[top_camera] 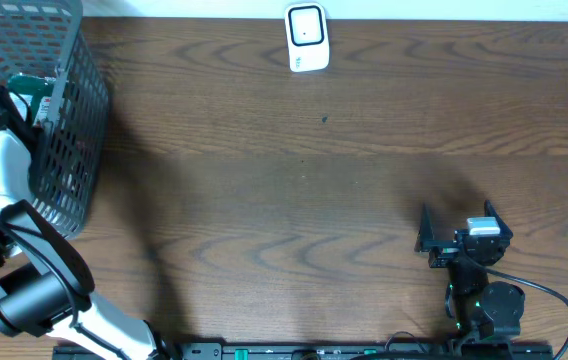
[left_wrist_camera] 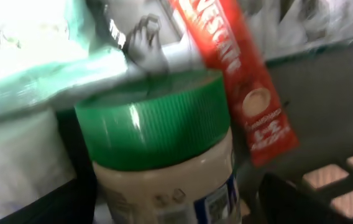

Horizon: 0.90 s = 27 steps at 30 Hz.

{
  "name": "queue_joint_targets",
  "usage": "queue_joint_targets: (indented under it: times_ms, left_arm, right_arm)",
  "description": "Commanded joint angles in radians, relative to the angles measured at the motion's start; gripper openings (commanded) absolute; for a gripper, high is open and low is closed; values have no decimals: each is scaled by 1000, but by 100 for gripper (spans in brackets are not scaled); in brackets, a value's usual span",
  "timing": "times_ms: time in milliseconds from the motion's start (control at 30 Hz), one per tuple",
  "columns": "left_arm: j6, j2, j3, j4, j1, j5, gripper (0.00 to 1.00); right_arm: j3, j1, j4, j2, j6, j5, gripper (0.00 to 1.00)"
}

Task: Scan the item barcode
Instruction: 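Grasp the green-lidded jar in the basket with the left gripper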

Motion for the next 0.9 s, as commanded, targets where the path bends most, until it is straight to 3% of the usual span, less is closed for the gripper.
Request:
queue_joint_targets:
  times_ms: [0,167,700,800,867]
  left_arm:
    - [7,16,160,-90,38,51,84]
    - [16,16,305,-181,53,51,84]
    - [38,274,296,-230,44,103,84]
    - [38,277,297,-230,44,103,77]
    - [38,270,299,-229,44,103,68]
  right_arm:
    - [-1,-16,-4,-2,-6,5,99]
    - [-1,-16,-4,-2,-6,5,99]
    - [-1,-16,-4,-2,-6,5,99]
    - [-1,-16,-4,-2,-6,5,99]
    - [-1,-16,-4,-2,-6,5,99]
